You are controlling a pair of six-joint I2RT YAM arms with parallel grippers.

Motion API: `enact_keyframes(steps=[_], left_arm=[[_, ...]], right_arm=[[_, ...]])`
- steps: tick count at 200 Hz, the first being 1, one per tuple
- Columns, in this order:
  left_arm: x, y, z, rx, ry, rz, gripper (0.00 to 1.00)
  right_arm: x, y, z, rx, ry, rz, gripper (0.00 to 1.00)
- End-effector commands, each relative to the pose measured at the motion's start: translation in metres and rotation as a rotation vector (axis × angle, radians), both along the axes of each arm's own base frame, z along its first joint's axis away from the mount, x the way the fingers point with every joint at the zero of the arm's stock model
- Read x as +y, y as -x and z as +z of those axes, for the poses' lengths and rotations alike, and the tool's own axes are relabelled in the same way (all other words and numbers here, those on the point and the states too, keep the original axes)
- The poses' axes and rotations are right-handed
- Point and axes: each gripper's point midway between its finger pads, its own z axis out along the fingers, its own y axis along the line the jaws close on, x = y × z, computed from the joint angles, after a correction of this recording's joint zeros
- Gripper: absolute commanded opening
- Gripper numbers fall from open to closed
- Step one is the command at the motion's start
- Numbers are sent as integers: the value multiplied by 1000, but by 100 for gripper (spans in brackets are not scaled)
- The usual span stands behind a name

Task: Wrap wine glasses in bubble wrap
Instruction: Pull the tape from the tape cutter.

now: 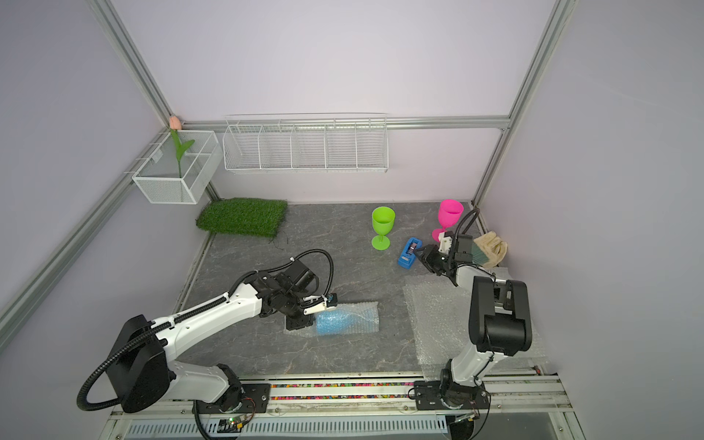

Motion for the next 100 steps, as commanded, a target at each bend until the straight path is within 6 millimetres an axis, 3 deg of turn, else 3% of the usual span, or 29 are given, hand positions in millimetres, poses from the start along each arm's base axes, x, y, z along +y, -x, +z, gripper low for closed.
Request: enact_keyframes(steps=[1,66,100], left_arm=[[0,2,1,-7,1,-18,0],[1,0,-1,-5,-9,4,0],[1,0,-4,0,-16,4,0]], right_arm=[[12,-18,7,-33,-27,25,40],[16,-19,-27,57,-35,4,40],[21,-18,-33,68,-72,15,37]])
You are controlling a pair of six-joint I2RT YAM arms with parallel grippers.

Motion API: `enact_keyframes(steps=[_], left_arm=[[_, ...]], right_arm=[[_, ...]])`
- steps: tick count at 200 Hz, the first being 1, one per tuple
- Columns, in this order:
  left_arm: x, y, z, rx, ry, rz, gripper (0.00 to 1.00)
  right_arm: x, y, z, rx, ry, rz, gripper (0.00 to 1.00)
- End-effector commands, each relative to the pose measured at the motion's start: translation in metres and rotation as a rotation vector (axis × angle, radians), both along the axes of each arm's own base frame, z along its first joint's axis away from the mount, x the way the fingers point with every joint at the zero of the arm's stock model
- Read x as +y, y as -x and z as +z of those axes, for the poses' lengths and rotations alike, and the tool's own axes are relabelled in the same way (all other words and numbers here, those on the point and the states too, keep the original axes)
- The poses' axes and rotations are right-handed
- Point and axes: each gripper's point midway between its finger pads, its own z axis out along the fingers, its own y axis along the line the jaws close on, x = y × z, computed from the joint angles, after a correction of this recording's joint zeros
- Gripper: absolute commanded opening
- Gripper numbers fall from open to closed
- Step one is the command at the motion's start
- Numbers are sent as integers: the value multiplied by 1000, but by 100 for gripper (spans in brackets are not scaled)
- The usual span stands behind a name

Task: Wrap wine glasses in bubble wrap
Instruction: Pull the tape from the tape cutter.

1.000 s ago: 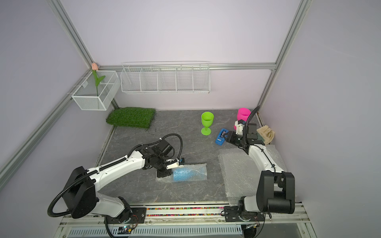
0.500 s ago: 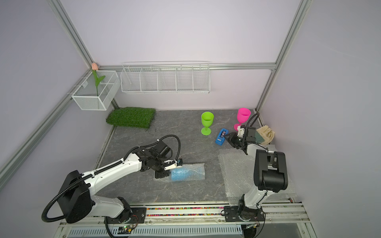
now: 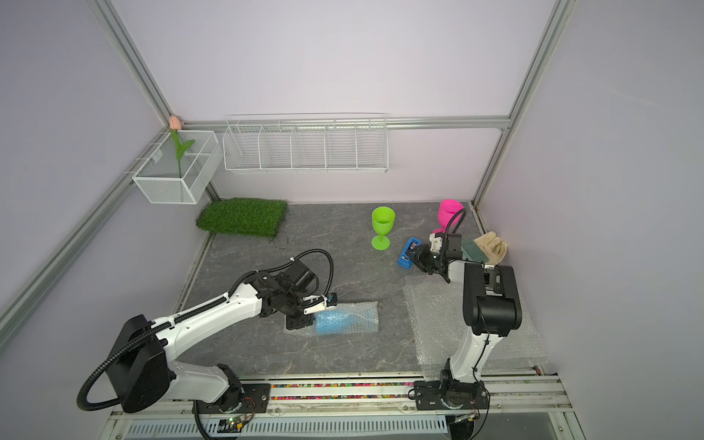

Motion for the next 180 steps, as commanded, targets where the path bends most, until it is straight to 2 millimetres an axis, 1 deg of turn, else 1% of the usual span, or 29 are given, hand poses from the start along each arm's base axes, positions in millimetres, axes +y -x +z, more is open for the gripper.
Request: enact_keyframes(steps=[1,55,120,157,180], left_arm=[[0,1,-3,5,-10,-5,0],[0,1,-4,10,-15,-6,0],[-1,1,-6,17,-17,-7,0],[-1,1,-6,22,-20,-7,0],[-1,1,-6,20,-20,-6,0]], right_arm=[[3,-3,-9,22,-30,-9,37],[7,-7,-13,30,-59,-10,29],[6,-6,-10,27,-65,-20,20],[4,-7,-4,15,-59,-24,8],[5,-8,6,-3,-59,-20,7]])
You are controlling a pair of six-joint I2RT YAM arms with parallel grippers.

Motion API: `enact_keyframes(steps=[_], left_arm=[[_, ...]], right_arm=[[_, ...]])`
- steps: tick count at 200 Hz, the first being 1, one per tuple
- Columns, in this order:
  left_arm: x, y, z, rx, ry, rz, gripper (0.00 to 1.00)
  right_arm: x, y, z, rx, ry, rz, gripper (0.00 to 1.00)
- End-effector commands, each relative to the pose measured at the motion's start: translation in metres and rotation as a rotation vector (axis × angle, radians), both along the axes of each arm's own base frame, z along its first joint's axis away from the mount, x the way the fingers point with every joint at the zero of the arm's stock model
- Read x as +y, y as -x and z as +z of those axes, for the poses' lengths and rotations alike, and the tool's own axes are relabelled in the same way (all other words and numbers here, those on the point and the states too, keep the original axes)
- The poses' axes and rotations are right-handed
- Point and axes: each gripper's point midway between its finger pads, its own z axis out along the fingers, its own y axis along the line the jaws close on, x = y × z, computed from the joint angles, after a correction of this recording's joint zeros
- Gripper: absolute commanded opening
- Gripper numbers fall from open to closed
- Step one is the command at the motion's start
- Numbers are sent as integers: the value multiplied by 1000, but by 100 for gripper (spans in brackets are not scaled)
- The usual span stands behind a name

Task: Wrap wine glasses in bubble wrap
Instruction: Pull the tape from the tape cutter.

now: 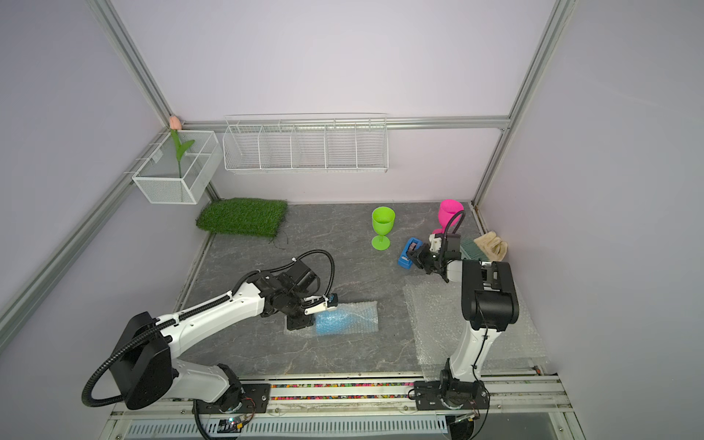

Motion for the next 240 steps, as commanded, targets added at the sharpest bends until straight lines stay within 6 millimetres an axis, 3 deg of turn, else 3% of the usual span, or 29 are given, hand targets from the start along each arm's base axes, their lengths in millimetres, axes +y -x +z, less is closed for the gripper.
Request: enact_keyframes(steps=[1,88,97,165,208,214,240], left_arm=[[-1,1,0,5,-5,-9,0],[-1,1,1,6,-5,-10,0],[-1,2,1,8,-5,-10,0],[-3,4,2,20,1,-25,0],[-5,7,3,26,9,-45,0],[-5,7,2,26,7,-46,0],[-5,7,2,31,6,-48,0]], right_arm=[[2,0,12,-17,0,3,7],[26,28,55,-50,34,52,7],[30,41,48,-20,37,59,7],[60,98,69,-4,82,110,7],[71,133,63,33,103,131,7],[82,141,61,35,105,167,7],[94,157,45,74,112,200,7]])
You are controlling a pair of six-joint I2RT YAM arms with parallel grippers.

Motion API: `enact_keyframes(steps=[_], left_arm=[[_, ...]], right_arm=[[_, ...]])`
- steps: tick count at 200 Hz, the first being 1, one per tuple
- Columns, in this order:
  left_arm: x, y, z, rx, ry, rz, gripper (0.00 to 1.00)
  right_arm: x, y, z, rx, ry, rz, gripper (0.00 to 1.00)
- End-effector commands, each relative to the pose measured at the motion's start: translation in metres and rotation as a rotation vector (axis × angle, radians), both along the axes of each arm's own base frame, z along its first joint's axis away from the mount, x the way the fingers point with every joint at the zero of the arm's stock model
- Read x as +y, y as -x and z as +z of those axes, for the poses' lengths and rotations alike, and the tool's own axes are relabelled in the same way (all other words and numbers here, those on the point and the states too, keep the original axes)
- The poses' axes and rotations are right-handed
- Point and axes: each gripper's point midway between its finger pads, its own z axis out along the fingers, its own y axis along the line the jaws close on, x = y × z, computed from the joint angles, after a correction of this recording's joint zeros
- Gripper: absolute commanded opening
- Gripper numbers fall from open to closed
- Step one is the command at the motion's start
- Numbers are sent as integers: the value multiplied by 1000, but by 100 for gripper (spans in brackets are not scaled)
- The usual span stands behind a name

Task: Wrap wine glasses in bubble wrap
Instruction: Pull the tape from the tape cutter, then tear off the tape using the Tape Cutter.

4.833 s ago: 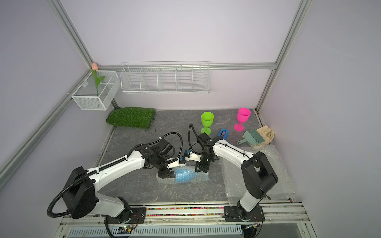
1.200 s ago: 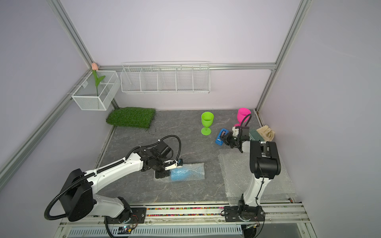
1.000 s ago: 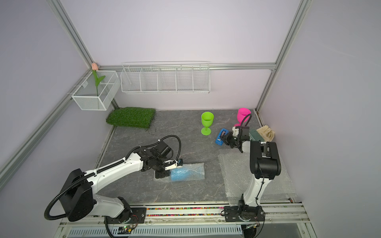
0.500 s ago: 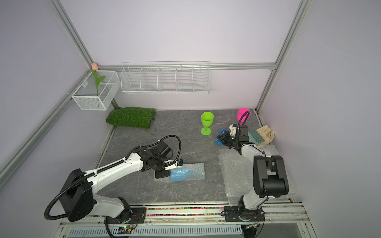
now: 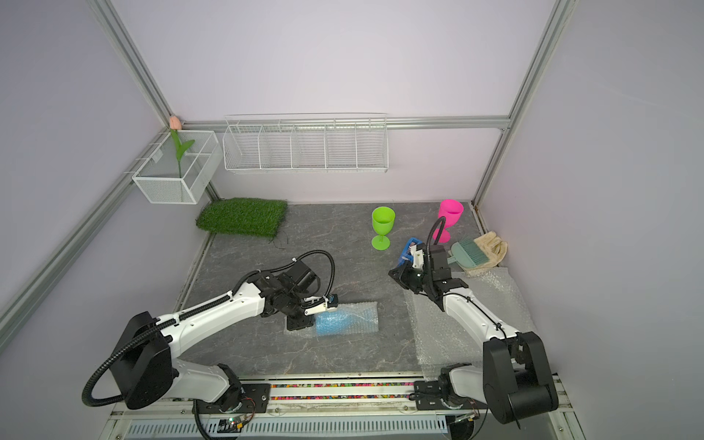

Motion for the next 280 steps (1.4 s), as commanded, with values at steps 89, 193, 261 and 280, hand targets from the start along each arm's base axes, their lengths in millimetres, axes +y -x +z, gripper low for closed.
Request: enact_keyframes(steps=[89,193,261,280], left_arm=[[-4,5,-2,37,-15,-35,0],[-4,5,-2,36,-18,-36,0],[-6,6,-4,49,-18,-42,0],[-7,6,-4,53,-18,-44,0]], right_arm=[[28,48,-66,197,42,87,37],[19,40,31,78,32,112,54],[-56,0,16,31,222,-59,50],[-67,-24,8,-5,177,-101,50]])
